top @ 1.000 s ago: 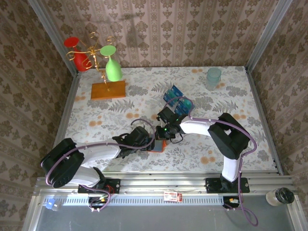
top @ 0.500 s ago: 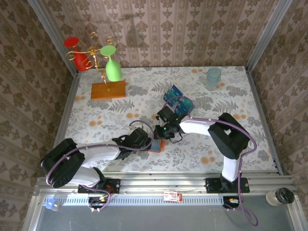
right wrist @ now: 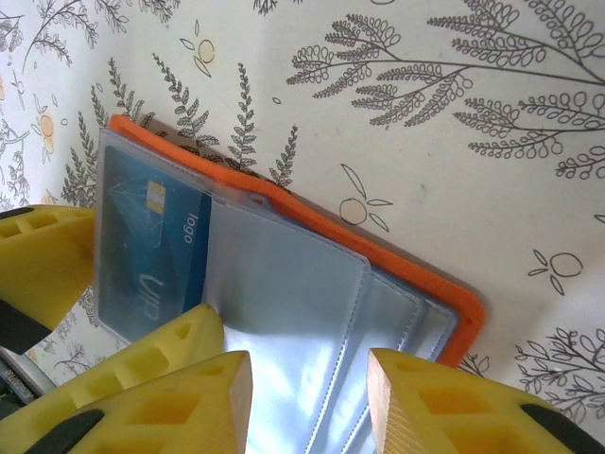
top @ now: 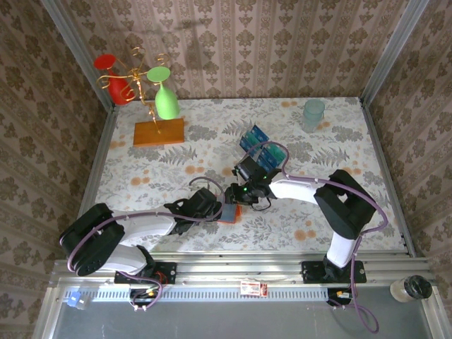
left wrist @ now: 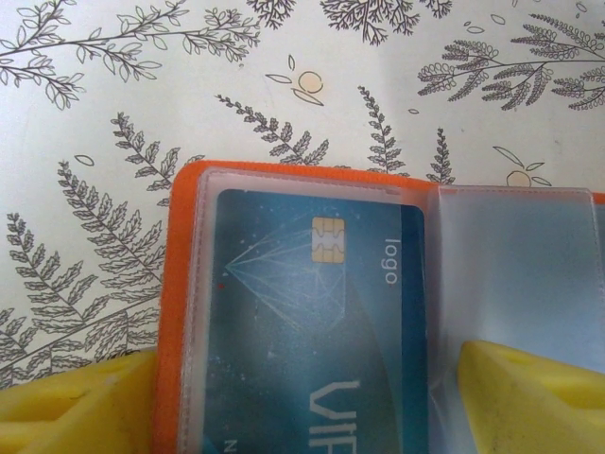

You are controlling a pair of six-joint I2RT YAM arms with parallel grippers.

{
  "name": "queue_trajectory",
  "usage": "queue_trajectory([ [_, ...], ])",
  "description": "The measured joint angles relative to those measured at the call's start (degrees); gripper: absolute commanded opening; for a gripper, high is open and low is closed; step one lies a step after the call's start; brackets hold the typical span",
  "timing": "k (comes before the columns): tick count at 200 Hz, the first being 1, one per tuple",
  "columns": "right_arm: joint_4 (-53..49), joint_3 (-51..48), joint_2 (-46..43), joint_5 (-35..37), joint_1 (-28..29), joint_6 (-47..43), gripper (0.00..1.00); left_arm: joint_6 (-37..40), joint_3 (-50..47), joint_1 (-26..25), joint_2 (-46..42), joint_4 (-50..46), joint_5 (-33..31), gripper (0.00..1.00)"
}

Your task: Put the credit cards into the card holder

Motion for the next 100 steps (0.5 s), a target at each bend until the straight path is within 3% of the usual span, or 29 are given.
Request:
queue_trajectory([
  [100,2.8,0.6,3.2,-2.9,-0.2,0.8,0.35,0.0,0.0,0.0,0.0,0.1,0.0,0.81],
])
